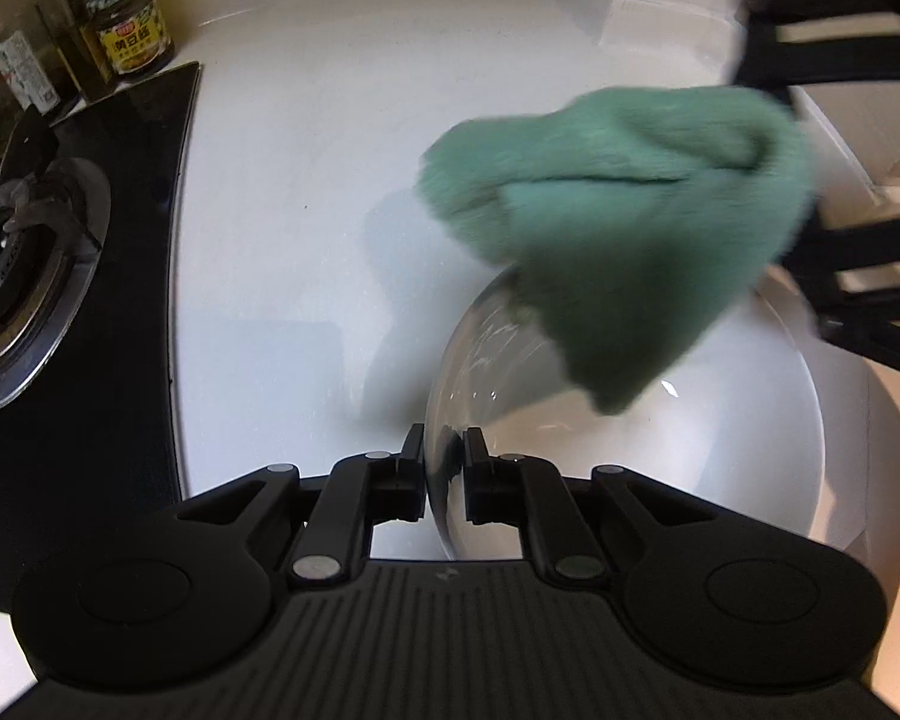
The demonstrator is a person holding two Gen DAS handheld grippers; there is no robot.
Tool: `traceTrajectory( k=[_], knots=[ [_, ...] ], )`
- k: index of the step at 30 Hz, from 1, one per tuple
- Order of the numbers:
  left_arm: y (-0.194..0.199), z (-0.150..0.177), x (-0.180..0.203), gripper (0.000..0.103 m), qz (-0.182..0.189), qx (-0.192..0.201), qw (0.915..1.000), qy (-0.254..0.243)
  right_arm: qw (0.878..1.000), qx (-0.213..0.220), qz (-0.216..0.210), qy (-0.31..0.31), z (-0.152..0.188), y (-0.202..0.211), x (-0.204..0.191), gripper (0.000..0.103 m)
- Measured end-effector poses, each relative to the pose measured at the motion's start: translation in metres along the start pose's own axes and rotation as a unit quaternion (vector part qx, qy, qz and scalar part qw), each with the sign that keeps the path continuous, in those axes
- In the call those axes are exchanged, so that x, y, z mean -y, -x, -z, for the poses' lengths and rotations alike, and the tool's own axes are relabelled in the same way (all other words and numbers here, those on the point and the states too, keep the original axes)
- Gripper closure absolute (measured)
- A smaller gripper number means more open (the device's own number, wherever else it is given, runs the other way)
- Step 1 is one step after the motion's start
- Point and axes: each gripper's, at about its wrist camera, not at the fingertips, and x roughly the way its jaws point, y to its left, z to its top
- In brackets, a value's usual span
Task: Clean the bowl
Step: 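Wipe the bowl's outer side again while left gripper holds the rim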
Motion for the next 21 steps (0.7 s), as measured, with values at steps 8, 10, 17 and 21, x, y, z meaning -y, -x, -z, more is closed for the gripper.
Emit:
traceTrajectory(
  k=[8, 10, 17, 21],
  knots=[
    [-0.006, -0.006, -0.004, 0.093, 0.015, 0.031, 0.9992, -0.021, 0.995, -0.067, -0.069, -0.033, -0.001, -0.032, 0.028, 0.088],
    [-0.007, -0.009, -0.003, 0.092, 0.016, 0.035, 0.999, -0.023, 0.992, -0.079, -0.091, -0.044, 0.011, -0.032, 0.028, 0.088],
    [-0.008, -0.015, 0.002, 0.089, 0.011, 0.04, 0.9987, -0.028, 0.984, -0.036, -0.111, -0.133, 0.061, -0.014, 0.003, 0.088],
    [-0.007, -0.014, 0.004, 0.089, 0.01, 0.041, 0.9988, -0.025, 0.97, -0.004, -0.118, -0.212, 0.081, -0.003, -0.017, 0.088]
  ],
)
